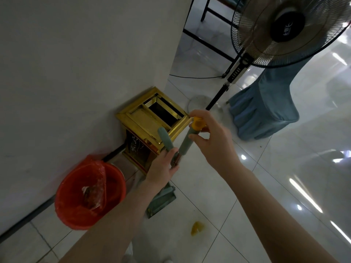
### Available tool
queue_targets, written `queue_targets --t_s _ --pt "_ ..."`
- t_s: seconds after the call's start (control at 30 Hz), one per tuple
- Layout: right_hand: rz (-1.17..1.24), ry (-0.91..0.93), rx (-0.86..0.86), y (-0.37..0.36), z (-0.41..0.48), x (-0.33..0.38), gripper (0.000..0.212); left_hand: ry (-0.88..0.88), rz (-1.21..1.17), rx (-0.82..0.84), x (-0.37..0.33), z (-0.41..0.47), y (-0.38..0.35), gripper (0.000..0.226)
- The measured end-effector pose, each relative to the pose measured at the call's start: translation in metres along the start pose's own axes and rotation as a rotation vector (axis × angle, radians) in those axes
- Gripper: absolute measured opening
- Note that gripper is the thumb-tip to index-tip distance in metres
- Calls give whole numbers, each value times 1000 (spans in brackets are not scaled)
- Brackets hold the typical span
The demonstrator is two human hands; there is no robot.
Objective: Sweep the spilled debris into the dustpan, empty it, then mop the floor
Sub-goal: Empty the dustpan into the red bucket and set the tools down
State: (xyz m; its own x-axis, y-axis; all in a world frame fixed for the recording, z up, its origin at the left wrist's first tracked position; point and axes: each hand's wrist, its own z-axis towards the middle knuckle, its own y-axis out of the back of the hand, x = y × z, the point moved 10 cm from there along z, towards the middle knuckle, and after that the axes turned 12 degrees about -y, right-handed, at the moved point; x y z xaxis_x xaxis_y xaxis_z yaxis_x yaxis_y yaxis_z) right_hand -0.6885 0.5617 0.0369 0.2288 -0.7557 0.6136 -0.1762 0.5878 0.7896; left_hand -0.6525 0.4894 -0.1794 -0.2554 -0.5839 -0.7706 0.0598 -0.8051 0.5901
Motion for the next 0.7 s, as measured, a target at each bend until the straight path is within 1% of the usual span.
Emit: queue_targets --t_s 0.13,0.27,0.43,0.6,0.7 --pt "1 -7 20 -1 5 -1 48 -29 46 -22 -2 4 2 60" --pt "-33 0 27 -2 7 0 50 -17 43 -65 -4 6 6 59" --pt "-63 39 -1 2 -3 2 64 -7 68 -38 -8 6 2 60" --pt "-47 -6 0 6 -16 -1 70 -1 78 -53 -12 3 -1 57" --pt "-33 -32 -5 5 -20 -8 69 6 81 -49 -11 1 0 58"
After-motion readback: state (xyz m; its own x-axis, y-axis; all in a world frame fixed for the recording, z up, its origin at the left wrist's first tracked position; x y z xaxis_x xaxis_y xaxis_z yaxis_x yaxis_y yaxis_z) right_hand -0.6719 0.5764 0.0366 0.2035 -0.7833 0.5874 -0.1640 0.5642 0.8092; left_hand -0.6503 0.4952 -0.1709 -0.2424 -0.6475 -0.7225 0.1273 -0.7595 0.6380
